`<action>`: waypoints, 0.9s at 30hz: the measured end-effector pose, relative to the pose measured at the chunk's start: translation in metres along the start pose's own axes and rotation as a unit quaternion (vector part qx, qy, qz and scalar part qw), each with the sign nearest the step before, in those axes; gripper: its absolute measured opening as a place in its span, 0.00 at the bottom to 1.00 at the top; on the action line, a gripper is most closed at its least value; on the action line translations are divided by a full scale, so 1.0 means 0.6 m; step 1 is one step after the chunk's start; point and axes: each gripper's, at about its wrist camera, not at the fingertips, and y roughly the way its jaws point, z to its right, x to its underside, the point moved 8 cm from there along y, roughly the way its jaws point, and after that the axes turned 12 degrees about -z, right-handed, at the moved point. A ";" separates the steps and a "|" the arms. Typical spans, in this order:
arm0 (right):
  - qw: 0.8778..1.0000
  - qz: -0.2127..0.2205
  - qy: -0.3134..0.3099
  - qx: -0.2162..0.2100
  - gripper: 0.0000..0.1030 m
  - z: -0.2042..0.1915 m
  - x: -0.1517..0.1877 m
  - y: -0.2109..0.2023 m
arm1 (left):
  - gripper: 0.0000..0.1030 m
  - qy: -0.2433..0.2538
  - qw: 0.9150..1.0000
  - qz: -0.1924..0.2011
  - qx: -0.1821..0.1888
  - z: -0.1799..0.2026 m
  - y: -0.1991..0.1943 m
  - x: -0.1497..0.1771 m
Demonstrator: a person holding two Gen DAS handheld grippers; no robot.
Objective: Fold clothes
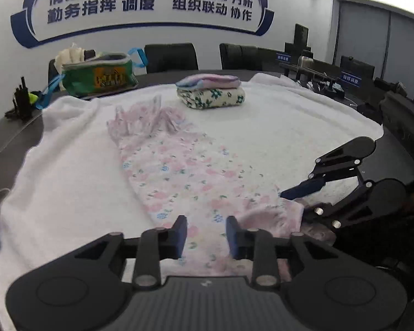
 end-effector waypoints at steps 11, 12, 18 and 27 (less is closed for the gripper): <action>0.983 0.159 0.065 -0.058 0.04 0.047 -0.142 -0.134 | 0.65 0.024 0.996 0.079 0.016 0.091 -0.019 -0.023; 0.980 0.178 0.064 -0.056 0.04 0.053 -0.161 -0.150 | 0.65 0.032 0.995 0.092 0.002 0.091 -0.018 -0.030; 0.943 0.310 0.111 0.049 0.03 0.162 -0.263 -0.243 | 0.53 -0.010 0.985 0.144 -0.090 0.019 -0.043 -0.099; 0.959 0.082 0.236 0.137 0.60 0.302 -0.021 -0.159 | 0.65 -0.073 0.993 0.074 -0.054 -0.041 0.008 -0.031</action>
